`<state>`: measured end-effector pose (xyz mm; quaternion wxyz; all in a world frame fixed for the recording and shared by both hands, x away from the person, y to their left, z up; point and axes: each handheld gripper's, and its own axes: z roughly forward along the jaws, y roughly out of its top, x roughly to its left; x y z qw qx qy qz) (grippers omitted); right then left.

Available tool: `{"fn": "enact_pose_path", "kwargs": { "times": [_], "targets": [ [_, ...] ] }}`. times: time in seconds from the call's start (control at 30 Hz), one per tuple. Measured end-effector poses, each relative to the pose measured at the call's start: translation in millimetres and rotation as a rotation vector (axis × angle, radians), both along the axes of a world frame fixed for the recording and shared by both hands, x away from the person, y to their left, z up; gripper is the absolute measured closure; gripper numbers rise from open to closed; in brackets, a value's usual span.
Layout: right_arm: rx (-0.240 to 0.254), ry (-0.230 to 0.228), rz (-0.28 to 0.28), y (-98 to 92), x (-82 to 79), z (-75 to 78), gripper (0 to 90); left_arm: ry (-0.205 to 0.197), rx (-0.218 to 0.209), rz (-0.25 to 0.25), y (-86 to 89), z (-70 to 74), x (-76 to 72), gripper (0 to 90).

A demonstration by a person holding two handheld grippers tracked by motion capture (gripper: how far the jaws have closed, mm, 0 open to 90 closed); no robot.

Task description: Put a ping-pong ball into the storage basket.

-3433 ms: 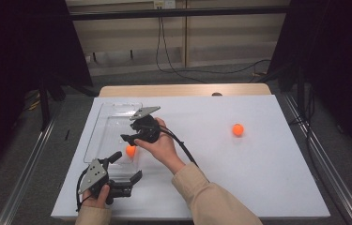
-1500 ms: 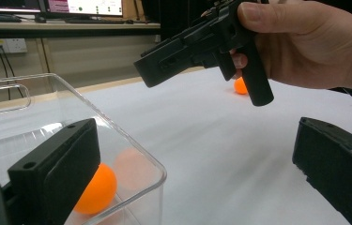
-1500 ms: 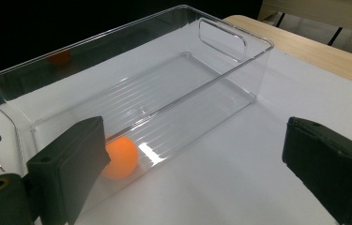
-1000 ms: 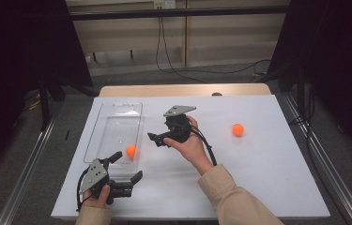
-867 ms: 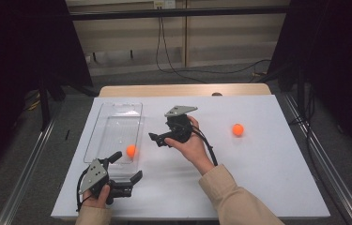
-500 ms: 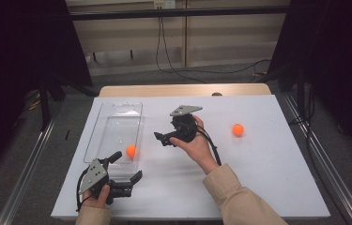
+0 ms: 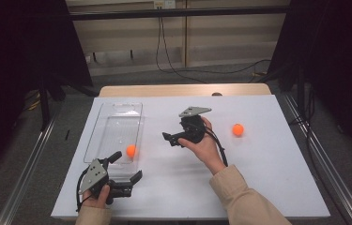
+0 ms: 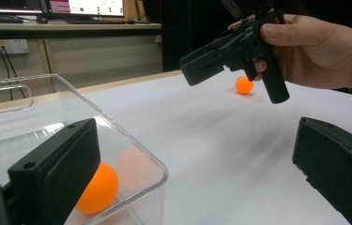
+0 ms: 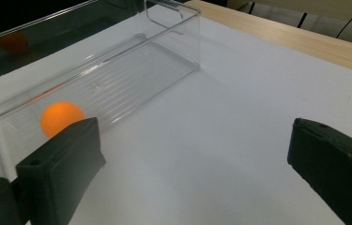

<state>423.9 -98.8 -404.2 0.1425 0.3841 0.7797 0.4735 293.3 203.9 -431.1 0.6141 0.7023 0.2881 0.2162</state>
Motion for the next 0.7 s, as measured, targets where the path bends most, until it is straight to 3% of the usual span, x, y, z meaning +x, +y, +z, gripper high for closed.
{"fn": "enact_pose_path", "kwargs": {
  "times": [0.7],
  "targets": [
    [-0.013,0.003,-0.051,-25.7,-0.6,-5.7,2.8,0.000,0.000,0.000,-0.5,0.1,-0.1,1.0]
  ]
}}
